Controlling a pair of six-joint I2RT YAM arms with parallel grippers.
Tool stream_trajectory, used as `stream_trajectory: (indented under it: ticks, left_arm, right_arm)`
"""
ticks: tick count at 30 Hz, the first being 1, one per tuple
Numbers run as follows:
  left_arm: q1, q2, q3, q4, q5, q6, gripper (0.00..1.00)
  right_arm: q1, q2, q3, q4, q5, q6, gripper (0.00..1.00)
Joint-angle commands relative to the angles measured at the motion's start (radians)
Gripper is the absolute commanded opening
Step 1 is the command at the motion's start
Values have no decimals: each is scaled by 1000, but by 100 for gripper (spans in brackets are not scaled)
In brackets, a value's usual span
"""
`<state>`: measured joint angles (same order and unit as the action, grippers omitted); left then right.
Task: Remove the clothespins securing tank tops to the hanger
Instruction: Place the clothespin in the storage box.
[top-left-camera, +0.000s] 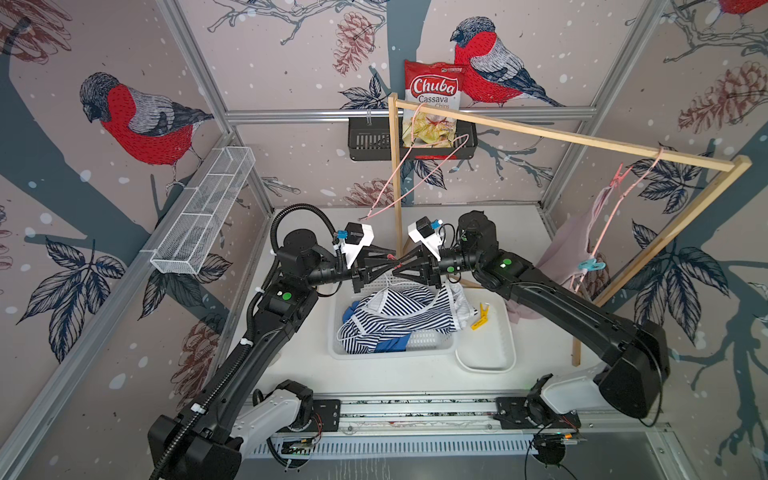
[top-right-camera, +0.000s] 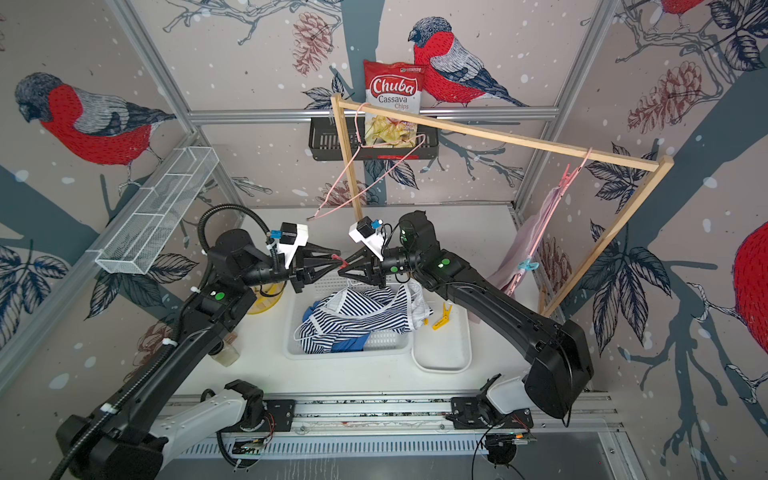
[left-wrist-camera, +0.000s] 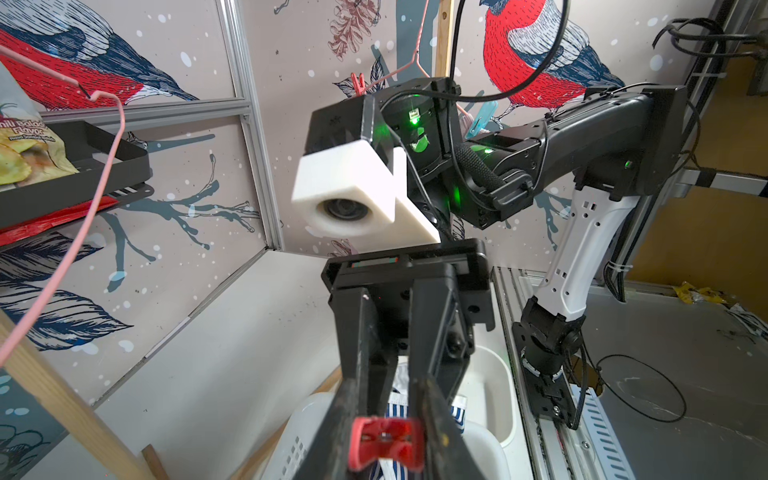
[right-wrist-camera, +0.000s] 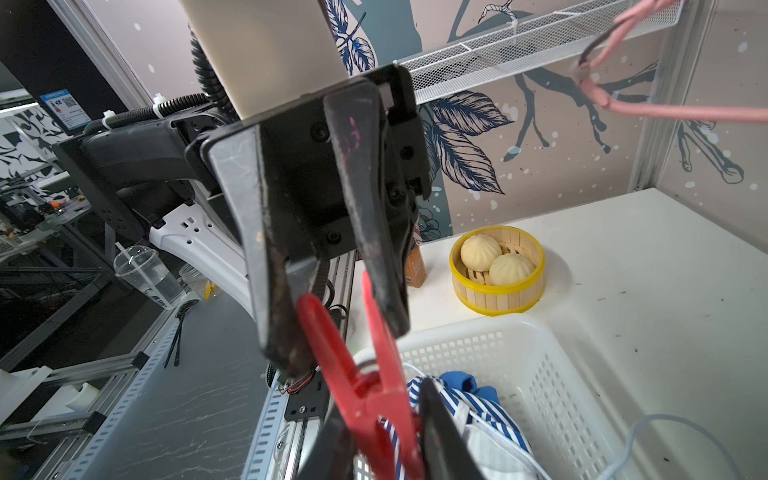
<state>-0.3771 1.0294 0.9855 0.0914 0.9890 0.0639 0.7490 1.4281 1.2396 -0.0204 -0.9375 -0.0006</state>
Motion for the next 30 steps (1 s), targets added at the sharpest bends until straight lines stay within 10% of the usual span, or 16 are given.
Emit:
stream_trajectory:
  ticks: [1, 5, 10, 30]
  left_arm:
    - [-3, 4, 6, -54, 9, 62, 32]
    - [-3, 10, 39, -74, -11, 54, 78]
    - [-3, 9, 45, -72, -25, 38, 99]
    - [-3, -258, -176, -196, -556, -212, 99]
  right_arm:
    - [1, 3, 12, 2, 28, -13, 7]
    - [0, 5, 1, -17, 36, -21, 3]
    - [1, -6, -8, -19, 48, -19, 0]
    - [63, -462, -385, -173, 935, 266, 0]
